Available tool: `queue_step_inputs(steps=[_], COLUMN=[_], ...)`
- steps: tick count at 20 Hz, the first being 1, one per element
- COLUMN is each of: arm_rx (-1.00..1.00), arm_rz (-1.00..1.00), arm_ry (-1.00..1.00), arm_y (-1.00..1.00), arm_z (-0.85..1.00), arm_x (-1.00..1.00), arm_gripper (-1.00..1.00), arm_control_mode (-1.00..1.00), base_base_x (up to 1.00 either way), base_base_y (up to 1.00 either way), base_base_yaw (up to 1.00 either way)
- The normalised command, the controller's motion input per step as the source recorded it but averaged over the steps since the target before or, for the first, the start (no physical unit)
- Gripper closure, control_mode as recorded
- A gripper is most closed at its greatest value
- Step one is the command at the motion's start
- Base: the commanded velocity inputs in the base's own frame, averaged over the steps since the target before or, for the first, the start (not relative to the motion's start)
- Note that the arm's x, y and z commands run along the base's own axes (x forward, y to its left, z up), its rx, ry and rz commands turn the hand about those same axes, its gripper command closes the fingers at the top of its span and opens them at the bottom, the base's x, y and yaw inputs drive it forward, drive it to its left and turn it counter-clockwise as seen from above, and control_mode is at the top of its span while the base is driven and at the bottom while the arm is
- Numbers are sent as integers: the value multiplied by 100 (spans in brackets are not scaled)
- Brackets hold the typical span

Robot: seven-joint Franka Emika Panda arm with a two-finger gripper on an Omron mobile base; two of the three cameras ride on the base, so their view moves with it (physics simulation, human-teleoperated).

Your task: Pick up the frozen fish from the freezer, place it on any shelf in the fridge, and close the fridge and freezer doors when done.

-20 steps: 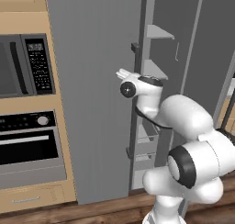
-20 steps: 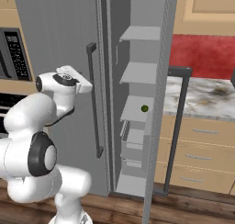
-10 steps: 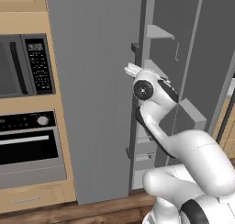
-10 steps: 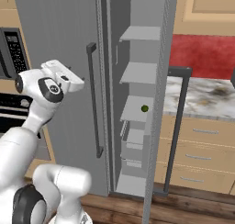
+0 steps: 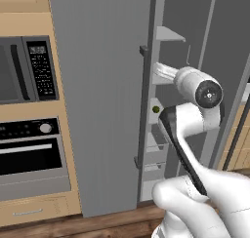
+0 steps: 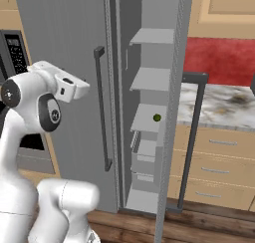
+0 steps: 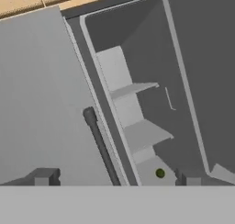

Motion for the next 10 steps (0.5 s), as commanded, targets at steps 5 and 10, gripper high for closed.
queue_step_inputs(steps=[5,10], arm_rx=[0,0], arm_rz=[23,24], arm_ry=[16,24], arm_y=[-61,-66], arm_z=[33,11], arm_x=[-100,-100], arm_gripper=[-100,-100], arm_control_mode=[-100,-100], base_base_x=[0,0], base_base_y=[0,0], base_base_yaw=[0,0])
